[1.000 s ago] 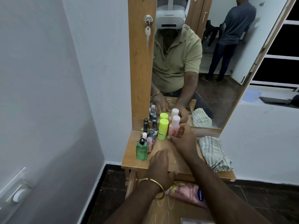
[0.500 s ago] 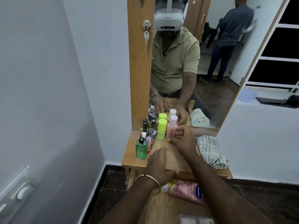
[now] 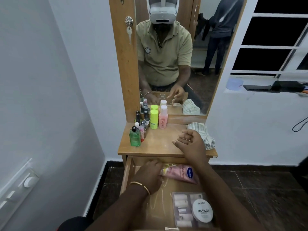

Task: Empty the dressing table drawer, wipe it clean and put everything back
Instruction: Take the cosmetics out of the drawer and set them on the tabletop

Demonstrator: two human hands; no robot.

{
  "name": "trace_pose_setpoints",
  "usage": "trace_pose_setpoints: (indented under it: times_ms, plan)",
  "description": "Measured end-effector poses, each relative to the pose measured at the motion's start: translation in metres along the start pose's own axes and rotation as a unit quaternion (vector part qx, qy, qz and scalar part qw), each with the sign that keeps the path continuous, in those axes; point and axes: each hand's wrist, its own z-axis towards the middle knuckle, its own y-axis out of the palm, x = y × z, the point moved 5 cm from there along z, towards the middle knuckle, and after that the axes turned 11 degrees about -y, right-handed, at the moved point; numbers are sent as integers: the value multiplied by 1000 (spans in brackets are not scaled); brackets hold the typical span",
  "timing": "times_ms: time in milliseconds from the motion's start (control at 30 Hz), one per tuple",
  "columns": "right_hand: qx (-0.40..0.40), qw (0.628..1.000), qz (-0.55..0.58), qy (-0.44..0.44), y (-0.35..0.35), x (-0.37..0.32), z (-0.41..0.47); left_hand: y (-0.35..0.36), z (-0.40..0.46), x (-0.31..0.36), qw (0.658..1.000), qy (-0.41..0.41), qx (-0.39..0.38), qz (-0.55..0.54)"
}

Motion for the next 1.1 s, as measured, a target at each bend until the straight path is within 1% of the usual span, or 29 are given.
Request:
trace_pose_setpoints:
  times_ms: [100, 233, 433, 633, 733, 967, 1033, 1100]
  plan:
    - [5, 1000, 15, 6, -11, -2, -9, 12, 8, 5, 998, -5, 7, 68]
    - [8, 1000, 16, 4, -24, 0, -10, 24, 20, 12, 992, -12, -10, 123]
    - [9, 1000, 26, 9, -29, 9, -12, 32, 29, 13, 982, -22, 6, 186]
    - [0, 1000, 22, 13, -24, 11, -20, 33, 24, 12, 980, -24, -4, 198]
    - [-11, 1000, 15, 12, -23, 4, -25, 26, 14, 10, 982, -30, -3, 184]
    - [-28, 1000, 0, -3, -9, -30, -44, -17, -23, 5, 989, -17, 47, 138]
    - [-36, 999, -17, -6, -3, -43, -53, -29, -37, 5, 989, -7, 65, 130]
    - [-26, 998, -48, -24, -1, -55, -62, -37, -47, 5, 991, -7, 75, 110]
